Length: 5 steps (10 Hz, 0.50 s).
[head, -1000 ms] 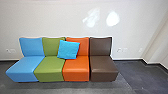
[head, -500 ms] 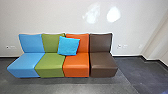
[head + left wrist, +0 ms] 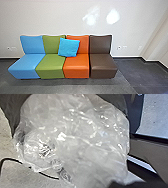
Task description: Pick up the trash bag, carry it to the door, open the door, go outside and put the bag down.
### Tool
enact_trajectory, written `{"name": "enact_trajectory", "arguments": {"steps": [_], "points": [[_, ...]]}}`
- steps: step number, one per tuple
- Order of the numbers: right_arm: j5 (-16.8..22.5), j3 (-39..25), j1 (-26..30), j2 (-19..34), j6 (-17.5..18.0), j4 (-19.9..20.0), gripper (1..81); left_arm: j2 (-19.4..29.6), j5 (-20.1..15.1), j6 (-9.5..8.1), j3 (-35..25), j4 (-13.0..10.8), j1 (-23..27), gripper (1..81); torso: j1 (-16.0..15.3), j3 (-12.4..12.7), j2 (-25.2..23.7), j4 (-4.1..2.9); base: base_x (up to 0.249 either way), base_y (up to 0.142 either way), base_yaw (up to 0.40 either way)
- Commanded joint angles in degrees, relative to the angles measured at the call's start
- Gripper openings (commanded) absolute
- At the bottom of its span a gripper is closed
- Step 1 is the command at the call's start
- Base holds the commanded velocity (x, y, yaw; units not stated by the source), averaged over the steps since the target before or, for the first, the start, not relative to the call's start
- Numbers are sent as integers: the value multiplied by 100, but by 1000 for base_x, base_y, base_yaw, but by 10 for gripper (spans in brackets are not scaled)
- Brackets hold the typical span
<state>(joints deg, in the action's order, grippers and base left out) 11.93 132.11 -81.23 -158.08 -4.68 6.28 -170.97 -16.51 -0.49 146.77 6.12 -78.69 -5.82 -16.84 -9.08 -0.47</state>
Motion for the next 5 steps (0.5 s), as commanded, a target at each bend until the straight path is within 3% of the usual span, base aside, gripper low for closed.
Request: {"name": "enact_trajectory", "arguments": {"steps": [1,2,4,5], "points": [[450,50,93,28,-41,-48,811,-34,-512,22,-52,-75,147,10,0,520,0,0,0,0,0],[450,85,84,1,-33,-57,811,-34,-512,22,-52,-93,139,10,6,695,2,0,0,0,0],[450,94,75,-16,-33,-92,811,-43,-503,22,-43,-111,139,10,17,485,0,0,0,0,0],[450,147,58,-60,-42,-92,811,-60,-511,22,-9,-137,139,10,389,525,573,0,0,0,0]]}}
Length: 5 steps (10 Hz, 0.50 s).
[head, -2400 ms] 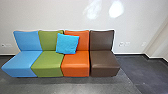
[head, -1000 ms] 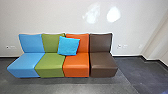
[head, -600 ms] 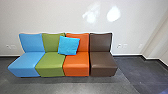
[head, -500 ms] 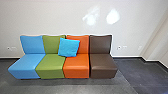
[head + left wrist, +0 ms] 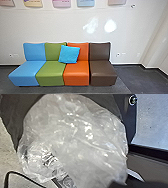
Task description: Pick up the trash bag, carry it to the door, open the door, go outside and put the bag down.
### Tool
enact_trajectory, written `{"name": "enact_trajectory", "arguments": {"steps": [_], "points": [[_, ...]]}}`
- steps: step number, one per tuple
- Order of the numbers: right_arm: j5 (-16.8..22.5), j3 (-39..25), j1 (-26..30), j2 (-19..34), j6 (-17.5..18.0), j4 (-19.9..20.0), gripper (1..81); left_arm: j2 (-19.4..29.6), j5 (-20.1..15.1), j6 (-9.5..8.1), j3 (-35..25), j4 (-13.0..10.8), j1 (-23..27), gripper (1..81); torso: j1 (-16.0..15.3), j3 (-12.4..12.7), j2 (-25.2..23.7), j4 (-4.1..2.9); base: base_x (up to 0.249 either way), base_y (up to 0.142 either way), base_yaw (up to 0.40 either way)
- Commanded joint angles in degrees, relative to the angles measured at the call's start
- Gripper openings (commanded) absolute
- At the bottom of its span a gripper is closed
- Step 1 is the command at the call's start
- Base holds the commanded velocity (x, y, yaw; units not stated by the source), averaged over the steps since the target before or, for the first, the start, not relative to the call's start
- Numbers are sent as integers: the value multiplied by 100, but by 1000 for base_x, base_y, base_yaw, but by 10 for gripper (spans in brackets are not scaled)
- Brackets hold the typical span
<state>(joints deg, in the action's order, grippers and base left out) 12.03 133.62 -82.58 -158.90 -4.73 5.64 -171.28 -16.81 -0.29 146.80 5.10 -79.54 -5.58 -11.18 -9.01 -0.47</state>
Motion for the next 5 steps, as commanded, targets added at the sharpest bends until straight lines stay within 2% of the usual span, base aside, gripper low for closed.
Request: {"name": "enact_trajectory", "arguments": {"steps": [1,5], "points": [[432,66,158,-29,-37,-28,811,-74,-481,12,33,-44,224,10,369,-2,573,0,0,0,0],[361,532,97,-355,-36,-90,811,-162,-472,3,147,-123,224,10,558,11,901,0,0,0,0]]}}
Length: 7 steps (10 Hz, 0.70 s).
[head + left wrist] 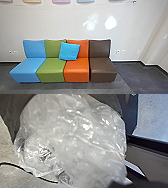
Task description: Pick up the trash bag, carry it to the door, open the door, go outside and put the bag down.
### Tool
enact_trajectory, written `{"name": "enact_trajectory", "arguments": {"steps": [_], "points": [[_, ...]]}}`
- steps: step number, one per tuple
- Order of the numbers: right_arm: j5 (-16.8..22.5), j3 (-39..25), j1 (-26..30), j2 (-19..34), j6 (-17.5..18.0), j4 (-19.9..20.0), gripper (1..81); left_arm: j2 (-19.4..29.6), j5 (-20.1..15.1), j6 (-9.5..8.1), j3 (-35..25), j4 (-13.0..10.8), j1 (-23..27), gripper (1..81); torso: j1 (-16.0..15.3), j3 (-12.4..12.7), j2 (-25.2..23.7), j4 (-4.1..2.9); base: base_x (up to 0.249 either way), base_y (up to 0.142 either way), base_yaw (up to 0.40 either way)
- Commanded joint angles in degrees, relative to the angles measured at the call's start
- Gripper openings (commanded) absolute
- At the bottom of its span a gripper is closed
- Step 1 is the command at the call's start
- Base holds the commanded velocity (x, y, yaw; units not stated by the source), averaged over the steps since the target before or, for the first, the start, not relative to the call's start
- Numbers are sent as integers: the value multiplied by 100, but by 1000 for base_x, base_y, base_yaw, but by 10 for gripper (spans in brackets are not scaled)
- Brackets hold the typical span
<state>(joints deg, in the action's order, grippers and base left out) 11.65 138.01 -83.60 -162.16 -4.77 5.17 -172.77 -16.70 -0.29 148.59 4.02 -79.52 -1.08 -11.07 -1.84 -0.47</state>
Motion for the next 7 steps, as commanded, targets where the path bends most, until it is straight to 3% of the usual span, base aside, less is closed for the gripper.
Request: {"name": "enact_trajectory", "arguments": {"steps": [1,2,4,5,6,7], "points": [[399,120,181,-56,-33,-60,811,-13,-483,3,-32,-16,222,10,-2,0,-2,0,0,0,0],[399,129,146,-65,-33,-86,811,-13,-448,11,-23,-24,222,10,19,382,33,0,0,0,0],[390,356,102,-178,-24,-95,811,-66,-448,319,-5,-472,134,10,54,696,99,0,0,0,0],[390,524,84,-258,-24,-95,811,-74,-448,346,39,-508,116,10,59,879,101,0,0,0,0],[347,638,58,-337,-24,-95,811,-83,-422,346,100,-508,116,10,63,527,101,0,0,0,0],[311,708,41,-390,-24,-95,811,-92,-300,346,196,-508,99,10,68,706,101,0,0,0,0]]}}
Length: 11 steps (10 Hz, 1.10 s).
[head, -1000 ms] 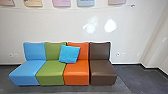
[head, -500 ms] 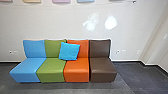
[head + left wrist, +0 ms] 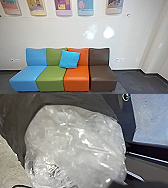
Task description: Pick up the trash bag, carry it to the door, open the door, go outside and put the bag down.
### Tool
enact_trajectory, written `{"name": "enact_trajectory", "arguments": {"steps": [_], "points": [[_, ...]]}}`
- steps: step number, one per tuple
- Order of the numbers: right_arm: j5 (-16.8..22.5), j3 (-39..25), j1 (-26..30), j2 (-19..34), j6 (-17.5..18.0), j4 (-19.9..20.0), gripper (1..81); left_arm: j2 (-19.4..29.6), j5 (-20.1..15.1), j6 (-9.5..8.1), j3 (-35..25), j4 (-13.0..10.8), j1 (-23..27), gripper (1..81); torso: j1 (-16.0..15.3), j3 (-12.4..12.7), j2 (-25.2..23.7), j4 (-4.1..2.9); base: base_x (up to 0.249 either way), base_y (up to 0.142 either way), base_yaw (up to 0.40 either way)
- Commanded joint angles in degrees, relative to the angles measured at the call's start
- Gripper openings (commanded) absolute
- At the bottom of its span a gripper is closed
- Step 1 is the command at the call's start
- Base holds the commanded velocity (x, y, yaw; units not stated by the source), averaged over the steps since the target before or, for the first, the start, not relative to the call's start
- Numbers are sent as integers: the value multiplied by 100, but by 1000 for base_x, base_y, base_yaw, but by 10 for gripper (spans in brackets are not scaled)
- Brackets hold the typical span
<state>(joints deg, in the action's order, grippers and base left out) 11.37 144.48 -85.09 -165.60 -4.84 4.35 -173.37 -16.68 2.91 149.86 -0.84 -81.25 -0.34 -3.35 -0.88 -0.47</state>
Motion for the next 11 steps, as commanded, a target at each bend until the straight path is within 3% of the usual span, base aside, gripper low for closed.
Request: {"name": "enact_trajectory", "arguments": {"steps": [1,4,7,11], "points": [[339,105,172,-81,-17,-4,811,-40,-56,17,183,-21,228,10,-2,0,2,0,0,0,0],[190,324,23,-213,-8,22,811,-49,516,34,299,-39,87,10,5,33,0,0,0,0,0],[137,843,-92,-503,-8,4,811,-40,543,183,299,-39,52,10,5,35,0,0,0,0,0],[49,931,-153,-565,-8,-13,811,-57,526,201,299,-48,51,10,7,37,0,0,-16,0,0]]}}
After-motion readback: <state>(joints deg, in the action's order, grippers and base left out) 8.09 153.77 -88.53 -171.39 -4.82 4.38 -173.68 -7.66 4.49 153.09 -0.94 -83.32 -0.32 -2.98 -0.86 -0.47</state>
